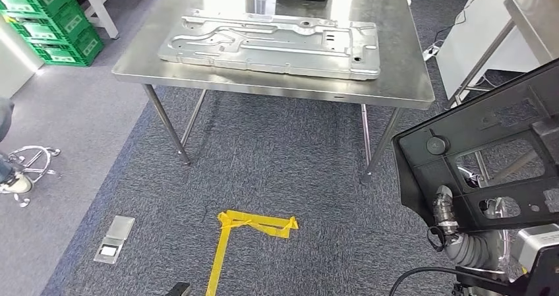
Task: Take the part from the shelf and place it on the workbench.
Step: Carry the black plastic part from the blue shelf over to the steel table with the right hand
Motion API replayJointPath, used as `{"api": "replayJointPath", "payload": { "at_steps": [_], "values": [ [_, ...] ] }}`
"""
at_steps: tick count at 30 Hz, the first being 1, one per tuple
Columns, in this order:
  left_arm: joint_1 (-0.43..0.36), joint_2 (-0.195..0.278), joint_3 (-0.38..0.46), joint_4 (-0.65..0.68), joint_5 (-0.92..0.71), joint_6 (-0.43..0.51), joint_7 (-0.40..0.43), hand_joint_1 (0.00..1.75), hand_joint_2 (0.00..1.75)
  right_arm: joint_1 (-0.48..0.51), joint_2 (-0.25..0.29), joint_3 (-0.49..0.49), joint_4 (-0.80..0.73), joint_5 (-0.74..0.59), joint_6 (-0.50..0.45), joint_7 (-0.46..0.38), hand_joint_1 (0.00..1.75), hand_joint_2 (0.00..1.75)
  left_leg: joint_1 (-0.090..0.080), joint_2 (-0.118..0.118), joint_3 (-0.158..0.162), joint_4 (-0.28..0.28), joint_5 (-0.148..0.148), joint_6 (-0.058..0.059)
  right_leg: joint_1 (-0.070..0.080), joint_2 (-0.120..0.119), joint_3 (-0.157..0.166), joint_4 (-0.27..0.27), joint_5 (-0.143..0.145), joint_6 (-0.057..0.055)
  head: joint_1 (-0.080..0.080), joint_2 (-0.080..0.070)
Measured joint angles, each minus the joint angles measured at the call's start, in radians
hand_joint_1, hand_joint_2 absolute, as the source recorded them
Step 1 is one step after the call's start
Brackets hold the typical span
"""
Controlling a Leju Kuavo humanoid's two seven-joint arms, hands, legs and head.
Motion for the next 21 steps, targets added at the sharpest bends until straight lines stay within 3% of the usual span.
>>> {"api": "replayJointPath", "payload": {
  "at_steps": [2,4,7,9,12,13,14,15,16,18,19,21],
  "values": [
    [0.001,0.001,0.000,0.000,0.000,0.000,0.000,0.00,1.75,0.000,0.000,0.000,0.000,-0.005,0.000,0.001,1.75,1.75,0.005,0.012,0.079,-0.127,0.056,-0.004,-0.002,-0.017,0.000,0.009,-0.006,0.009,0.000,0.000],
    [0.001,0.001,0.000,0.000,0.000,0.001,0.000,0.00,1.75,-0.001,0.000,-0.001,0.000,-0.015,0.000,0.001,1.75,1.75,0.005,0.020,0.140,-0.231,0.083,0.003,0.000,-0.027,-0.004,0.023,-0.013,0.023,0.001,0.000],
    [0.006,0.000,0.000,0.000,0.000,0.001,0.001,0.00,1.75,-0.002,0.000,-0.001,0.000,-0.019,0.000,0.002,1.75,1.75,0.001,0.016,0.146,-0.252,0.086,0.024,0.000,-0.031,-0.009,0.029,-0.013,0.041,0.005,0.000],
    [0.006,-0.002,0.000,0.000,0.000,-0.001,0.001,0.00,1.75,-0.002,-0.001,-0.001,0.000,-0.012,0.000,0.004,1.75,1.75,0.004,0.013,0.144,-0.255,0.091,0.036,-0.003,-0.005,-0.022,0.056,-0.034,0.052,0.007,0.000],
    [-0.002,-0.011,0.000,0.000,0.000,-0.006,0.002,0.00,1.75,-0.002,-0.003,0.000,0.002,0.002,0.003,0.014,1.75,1.75,0.005,0.006,0.139,-0.256,0.094,0.046,-0.006,0.043,-0.109,0.243,-0.126,0.061,0.009,0.000],
    [-0.003,-0.013,0.000,0.000,-0.001,-0.007,0.002,0.00,1.75,-0.002,-0.003,0.001,0.004,0.005,0.004,0.017,1.75,1.75,0.004,0.003,0.138,-0.256,0.095,0.048,-0.007,0.047,-0.140,0.305,-0.146,0.062,0.009,0.000],
    [-0.003,-0.014,0.000,0.000,-0.001,-0.008,0.001,0.00,1.75,-0.002,-0.003,0.002,0.007,0.007,0.006,0.019,1.75,1.75,0.003,-0.001,0.137,-0.256,0.095,0.048,-0.006,0.048,-0.155,0.334,-0.148,0.061,0.009,0.000],
    [-0.003,-0.015,0.000,0.000,-0.001,-0.008,0.001,0.00,1.75,-0.002,-0.003,0.003,0.008,0.008,0.007,0.021,1.75,1.75,0.002,-0.005,0.138,-0.256,0.095,0.048,-0.006,0.048,-0.153,0.325,-0.132,0.058,0.008,0.000],
    [-0.003,-0.016,0.000,0.000,-0.001,-0.008,0.000,0.00,1.75,-0.003,-0.004,0.004,0.010,0.009,0.009,0.021,1.75,1.75,0.001,-0.010,0.140,-0.256,0.095,0.048,-0.006,0.049,-0.130,0.275,-0.100,0.052,0.009,0.000],
    [-0.003,-0.016,-0.001,0.000,-0.001,-0.009,0.000,0.00,1.75,-0.006,-0.005,0.005,0.010,0.010,0.012,0.021,1.75,1.75,-0.001,-0.018,0.142,-0.255,0.094,0.045,-0.003,0.053,-0.061,0.132,-0.036,0.036,0.009,0.000],
    [-0.004,-0.016,-0.001,0.000,-0.002,-0.009,0.000,0.00,1.75,-0.009,-0.006,0.005,0.011,0.011,0.014,0.022,1.75,1.75,-0.002,-0.021,0.141,-0.255,0.094,0.041,-0.001,0.055,-0.035,0.076,-0.019,0.029,0.008,0.000],
    [-0.003,-0.016,-0.001,0.000,-0.003,-0.008,0.000,0.00,1.75,-0.012,-0.008,0.006,0.011,0.013,0.017,0.023,1.75,1.75,-0.002,-0.024,0.138,-0.256,0.095,0.029,0.004,0.055,-0.017,0.033,-0.018,0.021,0.008,0.000]
  ]
}}
